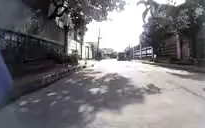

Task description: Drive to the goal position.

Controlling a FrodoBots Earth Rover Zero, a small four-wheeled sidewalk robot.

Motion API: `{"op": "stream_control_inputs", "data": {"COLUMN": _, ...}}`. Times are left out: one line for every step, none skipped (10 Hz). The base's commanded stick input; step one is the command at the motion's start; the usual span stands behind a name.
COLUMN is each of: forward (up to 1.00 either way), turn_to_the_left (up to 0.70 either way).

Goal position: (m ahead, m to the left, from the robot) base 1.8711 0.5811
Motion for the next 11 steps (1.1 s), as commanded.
{"op": "stream_control_inputs", "data": {"forward": 1.00, "turn_to_the_left": 0.00}}
{"op": "stream_control_inputs", "data": {"forward": 1.00, "turn_to_the_left": 0.00}}
{"op": "stream_control_inputs", "data": {"forward": 1.00, "turn_to_the_left": -0.02}}
{"op": "stream_control_inputs", "data": {"forward": 1.00, "turn_to_the_left": -0.08}}
{"op": "stream_control_inputs", "data": {"forward": 1.00, "turn_to_the_left": -0.13}}
{"op": "stream_control_inputs", "data": {"forward": 1.00, "turn_to_the_left": -0.19}}
{"op": "stream_control_inputs", "data": {"forward": 1.00, "turn_to_the_left": -0.25}}
{"op": "stream_control_inputs", "data": {"forward": 1.00, "turn_to_the_left": -0.31}}
{"op": "stream_control_inputs", "data": {"forward": 1.00, "turn_to_the_left": -0.37}}
{"op": "stream_control_inputs", "data": {"forward": 1.00, "turn_to_the_left": -0.35}}
{"op": "stream_control_inputs", "data": {"forward": 1.00, "turn_to_the_left": -0.26}}
